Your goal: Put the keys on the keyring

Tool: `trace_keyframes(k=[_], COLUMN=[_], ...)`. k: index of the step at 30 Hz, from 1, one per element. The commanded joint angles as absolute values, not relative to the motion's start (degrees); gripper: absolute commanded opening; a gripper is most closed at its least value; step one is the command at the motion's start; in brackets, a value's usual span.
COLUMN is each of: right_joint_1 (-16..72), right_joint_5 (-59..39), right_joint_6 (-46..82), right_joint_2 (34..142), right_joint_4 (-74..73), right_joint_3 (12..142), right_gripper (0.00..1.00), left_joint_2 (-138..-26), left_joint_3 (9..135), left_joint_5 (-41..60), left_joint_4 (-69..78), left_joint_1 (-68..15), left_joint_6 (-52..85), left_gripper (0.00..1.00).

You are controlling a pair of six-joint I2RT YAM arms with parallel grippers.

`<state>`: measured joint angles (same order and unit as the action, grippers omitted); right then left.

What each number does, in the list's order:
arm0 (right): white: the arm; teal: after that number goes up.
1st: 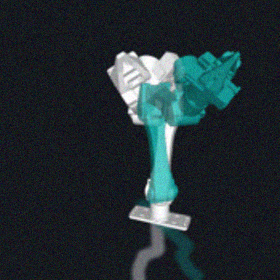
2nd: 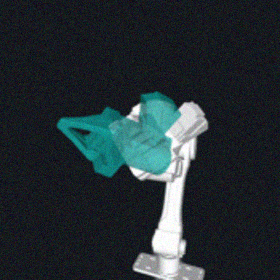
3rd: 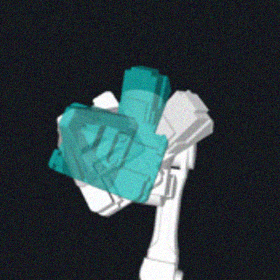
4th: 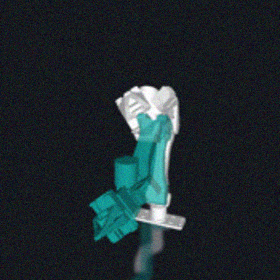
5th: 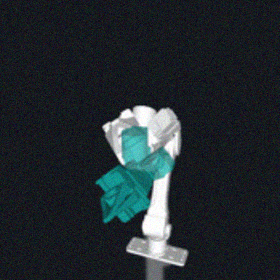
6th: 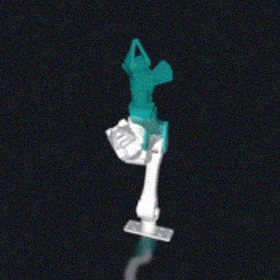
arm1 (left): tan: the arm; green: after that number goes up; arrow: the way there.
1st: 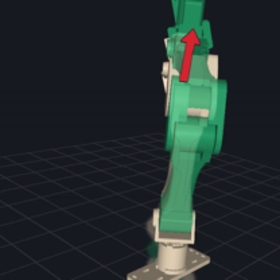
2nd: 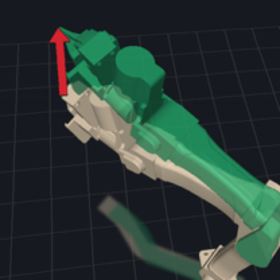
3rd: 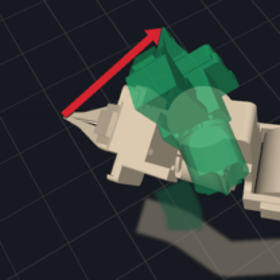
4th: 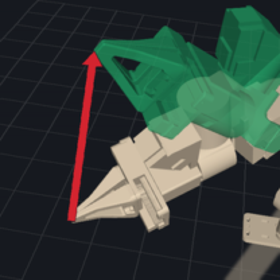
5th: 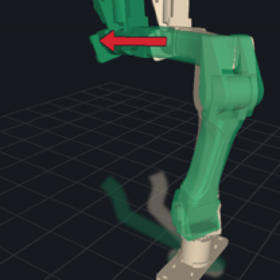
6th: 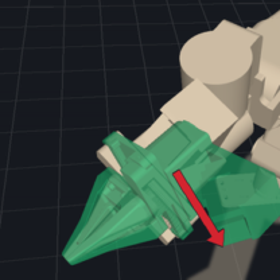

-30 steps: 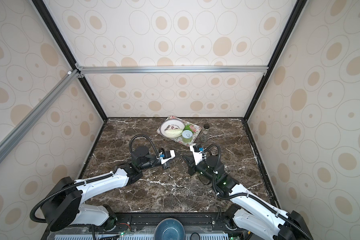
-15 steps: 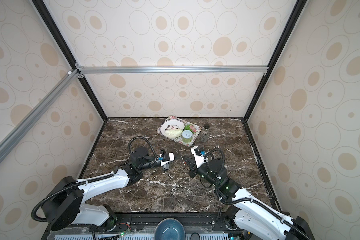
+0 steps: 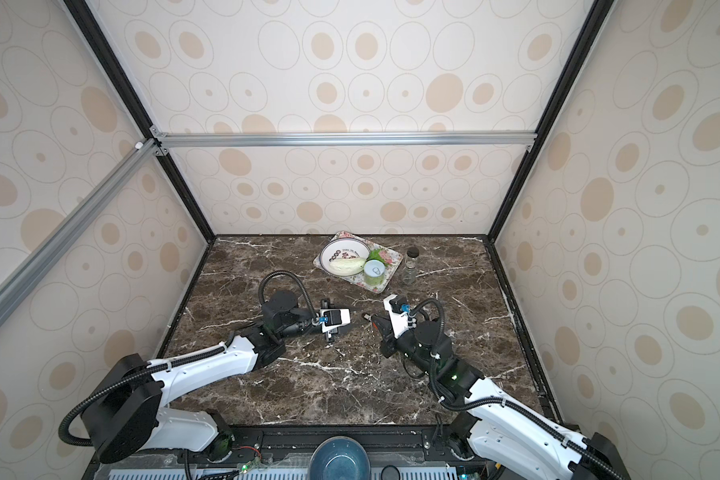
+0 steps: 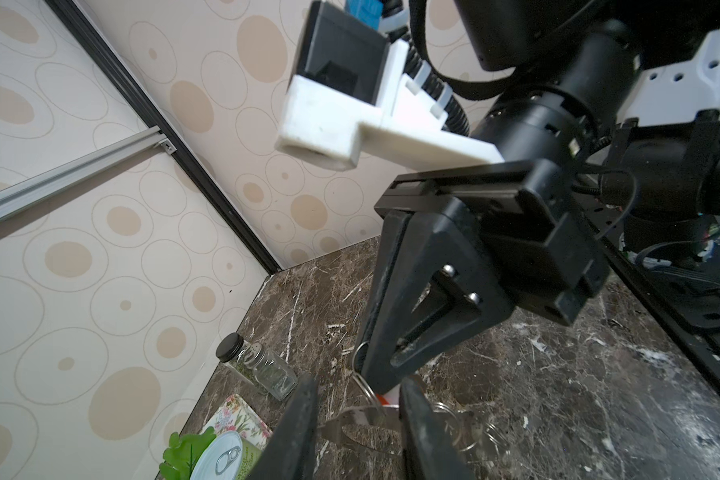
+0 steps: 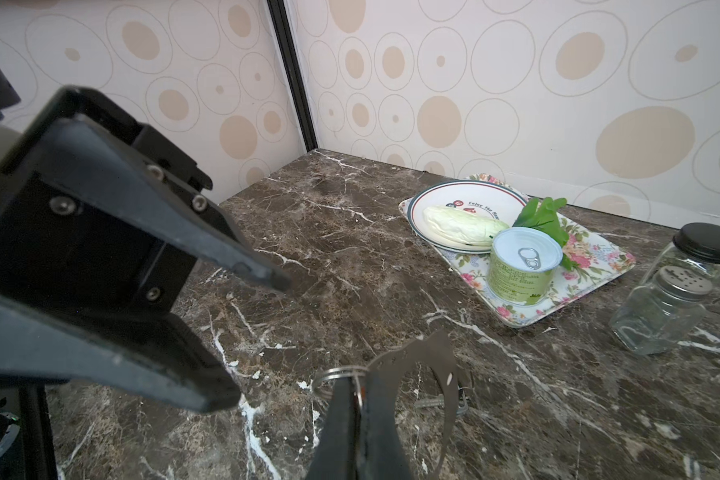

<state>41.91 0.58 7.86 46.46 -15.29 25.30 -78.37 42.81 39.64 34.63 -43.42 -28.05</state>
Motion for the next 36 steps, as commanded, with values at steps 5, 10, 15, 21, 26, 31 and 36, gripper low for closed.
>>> trace_keyframes(k=[5,10,15,21,26,31,36], right_joint_1=[43.5,43.9,44.3,44.5,44.5,44.6,44.6], right_joint_5=[3.8,4.4,4.9,5.2,5.9,5.9,6.9], right_joint_6=[6.0,5.7,5.6,5.7,5.4,5.5,5.0], right_joint_2=[45.1,45.9,45.9,46.2,46.6,46.2,46.7], right_joint_4=[-16.4,-16.8,-16.6,-16.7,-16.8,-16.9,-16.9], right_joint_3=[25.5,25.5,25.8,25.7,25.7,25.5,25.6], right_gripper=[0.00,0.00,0.00,0.00,0.00,0.00,0.00], left_joint_2=[-78.2,-79.3,-80.4,-82.0,-83.1,-82.8,-82.5], left_joint_3=[48.5,49.2,50.7,51.4,53.4,52.4,52.4], left_joint_5=[38.6,37.4,36.9,37.6,36.7,36.0,35.9], left_joint_4=[25.2,25.4,23.6,23.9,21.9,23.3,22.8], left_joint_1=[-43.6,-43.6,-43.7,-43.7,-43.8,-44.0,-44.1], left_joint_6=[-31.1,-30.2,-29.8,-29.2,-29.3,-29.2,-29.9], left_gripper=[0.33,0.34,0.33,0.33,0.32,0.32,0.32])
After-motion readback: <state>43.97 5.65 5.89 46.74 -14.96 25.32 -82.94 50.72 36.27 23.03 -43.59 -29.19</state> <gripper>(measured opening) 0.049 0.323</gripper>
